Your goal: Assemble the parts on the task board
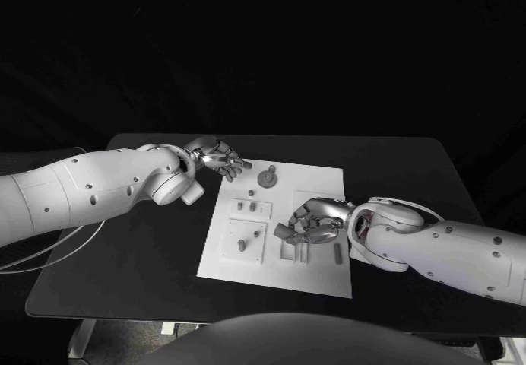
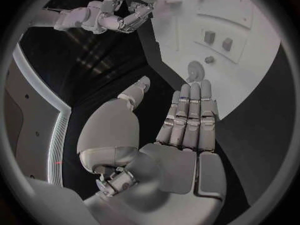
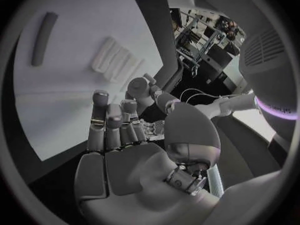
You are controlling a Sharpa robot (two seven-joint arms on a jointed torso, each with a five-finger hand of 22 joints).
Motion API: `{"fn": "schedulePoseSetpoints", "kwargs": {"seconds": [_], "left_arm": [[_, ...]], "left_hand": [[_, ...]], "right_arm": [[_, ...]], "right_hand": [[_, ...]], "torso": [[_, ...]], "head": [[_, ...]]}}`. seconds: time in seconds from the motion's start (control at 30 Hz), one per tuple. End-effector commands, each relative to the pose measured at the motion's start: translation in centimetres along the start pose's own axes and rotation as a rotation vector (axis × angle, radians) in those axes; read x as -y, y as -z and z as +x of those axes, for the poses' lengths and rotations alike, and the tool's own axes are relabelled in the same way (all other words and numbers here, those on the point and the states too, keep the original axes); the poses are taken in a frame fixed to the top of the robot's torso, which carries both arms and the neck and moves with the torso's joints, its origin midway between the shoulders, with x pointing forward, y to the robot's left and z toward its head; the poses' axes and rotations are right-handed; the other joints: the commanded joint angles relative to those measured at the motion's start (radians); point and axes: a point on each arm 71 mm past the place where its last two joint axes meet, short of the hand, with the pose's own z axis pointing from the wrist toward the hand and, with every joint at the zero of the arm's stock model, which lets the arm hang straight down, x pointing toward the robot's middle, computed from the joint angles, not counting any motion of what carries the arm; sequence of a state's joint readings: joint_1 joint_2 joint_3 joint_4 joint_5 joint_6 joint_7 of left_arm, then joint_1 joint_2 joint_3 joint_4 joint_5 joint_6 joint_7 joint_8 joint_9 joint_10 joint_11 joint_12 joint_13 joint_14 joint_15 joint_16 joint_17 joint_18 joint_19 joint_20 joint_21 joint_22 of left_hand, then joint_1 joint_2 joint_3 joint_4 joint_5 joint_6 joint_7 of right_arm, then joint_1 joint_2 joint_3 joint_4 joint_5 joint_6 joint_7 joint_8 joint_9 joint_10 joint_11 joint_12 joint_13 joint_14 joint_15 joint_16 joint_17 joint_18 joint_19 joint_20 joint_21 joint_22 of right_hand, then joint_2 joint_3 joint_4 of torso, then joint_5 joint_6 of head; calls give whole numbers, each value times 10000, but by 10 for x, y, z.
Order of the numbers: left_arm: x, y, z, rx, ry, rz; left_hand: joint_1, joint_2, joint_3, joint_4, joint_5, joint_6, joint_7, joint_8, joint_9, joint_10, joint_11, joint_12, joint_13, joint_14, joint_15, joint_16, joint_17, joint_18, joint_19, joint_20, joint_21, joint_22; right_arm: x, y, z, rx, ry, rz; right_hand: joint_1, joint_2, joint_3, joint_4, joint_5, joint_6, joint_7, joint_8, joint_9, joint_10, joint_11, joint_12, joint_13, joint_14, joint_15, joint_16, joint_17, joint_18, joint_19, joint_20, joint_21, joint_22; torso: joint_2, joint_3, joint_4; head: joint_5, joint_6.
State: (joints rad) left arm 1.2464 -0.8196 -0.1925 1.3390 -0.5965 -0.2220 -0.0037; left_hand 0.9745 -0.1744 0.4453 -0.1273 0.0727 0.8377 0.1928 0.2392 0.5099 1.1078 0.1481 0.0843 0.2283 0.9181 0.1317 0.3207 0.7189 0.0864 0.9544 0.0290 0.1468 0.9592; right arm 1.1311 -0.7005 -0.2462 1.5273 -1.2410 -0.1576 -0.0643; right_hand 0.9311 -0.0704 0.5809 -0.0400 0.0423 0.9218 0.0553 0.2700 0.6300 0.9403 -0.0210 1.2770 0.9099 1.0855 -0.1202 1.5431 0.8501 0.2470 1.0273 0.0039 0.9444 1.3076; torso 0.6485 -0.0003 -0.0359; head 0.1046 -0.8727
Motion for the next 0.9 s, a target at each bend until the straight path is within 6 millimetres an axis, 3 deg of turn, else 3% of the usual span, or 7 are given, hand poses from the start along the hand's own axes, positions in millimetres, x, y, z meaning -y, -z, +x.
{"fn": "schedulePoseSetpoints", "kwargs": {"seconds": [0.03,0.1,0.23,0.57,0.9], "left_arm": [[2,-1,1,-5,-48,62],[2,-1,0,-2,-48,49],[2,0,0,1,-52,26],[2,-1,1,-13,-56,18],[2,-1,1,-21,-61,-11]], "left_hand": [[35,62,-42,-45,-42,-78,-14,40,-9,-64,4,-65,12,-19,-7,-53,9,152,-58,23,-47,15],[35,61,-43,-45,-42,-78,-14,40,-9,-64,4,-66,13,-19,-7,-54,10,152,-58,23,-48,15],[35,59,-43,-46,-42,-77,-15,41,-9,-63,3,-66,13,-18,-6,-55,11,152,-58,23,-49,16],[36,56,-44,-48,-41,-72,-16,45,-10,-61,2,-65,16,-17,-7,-58,14,152,-56,22,-51,18],[34,55,-45,-48,-41,-69,-18,49,-10,-59,1,-65,18,-16,-7,-61,17,152,-55,22,-52,19]], "right_arm": [[10,6,13,-1331,-2498,1947],[9,8,17,-1628,-3237,2386],[5,10,23,-2048,-4097,2785],[9,11,22,-1169,-5572,4208],[9,11,25,-1447,-5103,4679]], "right_hand": [[-121,15,-63,37,63,1293,325,11,-26,-87,29,-47,0,-112,19,-26,-7,148,-63,10,-55,20],[-191,31,-86,73,63,1284,329,7,-33,-103,34,-44,2,-129,28,-28,-8,148,-79,18,-65,20],[-453,390,-157,198,61,1233,348,-17,-56,-168,54,-46,5,-184,49,-35,-13,148,-149,46,-95,28],[-749,310,-305,166,65,1221,355,-15,-76,-235,67,-23,18,-237,69,-10,-7,148,-219,63,-101,58],[-1402,322,-433,404,63,1241,342,-2,-105,-246,53,11,15,-237,55,47,-4,148,-200,39,-84,75]], "torso": [[-1,0,-9],[-1,12,-4],[7,23,-7],[11,18,6],[8,5,11]], "head": [[-1,1],[-14,1],[-33,1],[-99,1],[-139,1]]}}
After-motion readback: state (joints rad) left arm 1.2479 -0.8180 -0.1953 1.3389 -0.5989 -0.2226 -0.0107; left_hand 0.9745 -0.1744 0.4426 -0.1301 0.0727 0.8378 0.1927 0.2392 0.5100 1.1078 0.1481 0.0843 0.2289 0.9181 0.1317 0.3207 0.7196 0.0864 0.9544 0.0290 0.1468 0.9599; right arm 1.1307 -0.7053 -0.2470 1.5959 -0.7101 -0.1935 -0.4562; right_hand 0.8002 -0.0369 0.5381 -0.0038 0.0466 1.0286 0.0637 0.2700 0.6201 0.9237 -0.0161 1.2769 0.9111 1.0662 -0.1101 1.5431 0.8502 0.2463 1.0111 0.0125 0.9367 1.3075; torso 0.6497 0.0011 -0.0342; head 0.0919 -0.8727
